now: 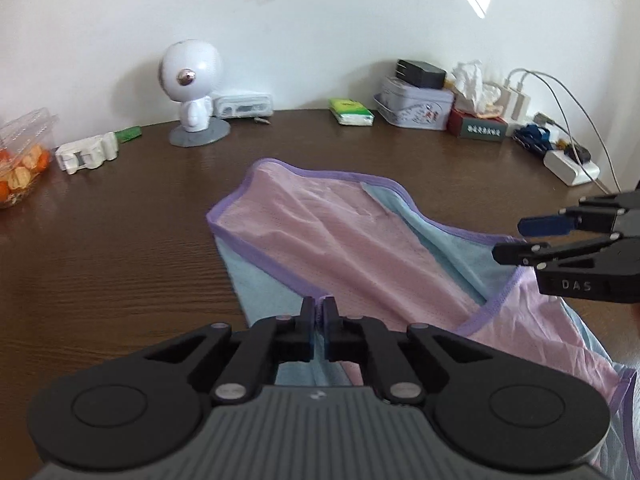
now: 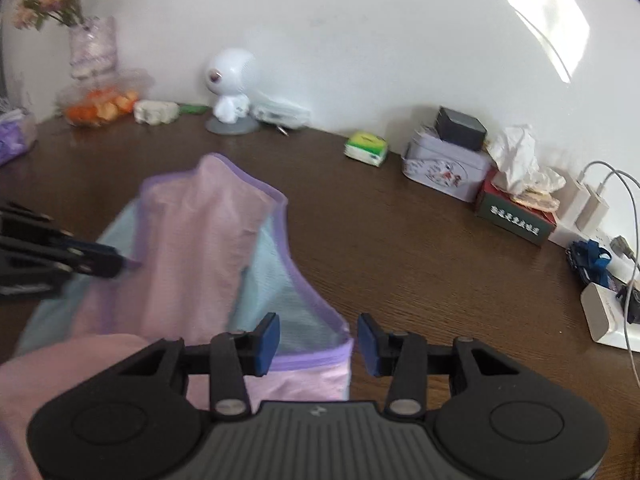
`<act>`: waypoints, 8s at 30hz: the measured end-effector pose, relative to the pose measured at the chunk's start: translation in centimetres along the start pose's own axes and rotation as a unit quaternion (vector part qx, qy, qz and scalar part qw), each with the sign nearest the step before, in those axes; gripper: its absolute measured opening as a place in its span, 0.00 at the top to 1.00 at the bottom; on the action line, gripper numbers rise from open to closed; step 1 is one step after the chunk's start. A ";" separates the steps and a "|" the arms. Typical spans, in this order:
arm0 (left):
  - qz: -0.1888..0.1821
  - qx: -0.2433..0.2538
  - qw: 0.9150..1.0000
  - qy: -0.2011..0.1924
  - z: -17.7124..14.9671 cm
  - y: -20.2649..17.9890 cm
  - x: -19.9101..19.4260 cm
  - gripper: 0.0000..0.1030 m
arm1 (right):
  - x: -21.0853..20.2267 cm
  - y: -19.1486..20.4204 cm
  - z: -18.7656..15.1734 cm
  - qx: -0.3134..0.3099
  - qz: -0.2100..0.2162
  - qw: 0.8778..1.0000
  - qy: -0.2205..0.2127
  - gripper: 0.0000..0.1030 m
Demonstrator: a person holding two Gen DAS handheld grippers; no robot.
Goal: Fold clothes
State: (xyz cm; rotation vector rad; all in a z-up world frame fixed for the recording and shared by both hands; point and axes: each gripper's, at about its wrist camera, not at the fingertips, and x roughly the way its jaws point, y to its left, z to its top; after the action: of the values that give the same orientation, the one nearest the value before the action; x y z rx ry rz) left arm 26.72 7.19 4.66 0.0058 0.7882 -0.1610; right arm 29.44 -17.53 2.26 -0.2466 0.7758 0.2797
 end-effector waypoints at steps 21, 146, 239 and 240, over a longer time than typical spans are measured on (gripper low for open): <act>0.008 -0.052 0.999 -0.005 1.8 6.7 1.7 0.27 | 2.6 0.7 1.9 0.020 0.008 1.000 -0.013 0.65; -0.089 -0.051 0.994 0.037 -23.8 1.1 -23.7 0.98 | -5.3 24.4 -0.8 -0.152 0.236 0.959 0.034 0.97; -0.075 0.066 0.995 0.029 -23.6 1.1 -22.7 0.52 | -19.6 4.5 -18.7 -0.045 0.065 0.996 -0.029 0.61; -0.077 0.067 0.994 0.027 -23.7 1.1 -22.7 0.52 | -19.0 4.3 -19.0 -0.029 0.049 0.998 -0.024 0.63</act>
State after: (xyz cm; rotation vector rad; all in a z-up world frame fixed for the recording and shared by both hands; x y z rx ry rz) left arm -5.53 13.03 3.91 0.0766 0.8305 -0.3600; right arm 2.64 -22.54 2.29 -0.2556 0.7348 0.3992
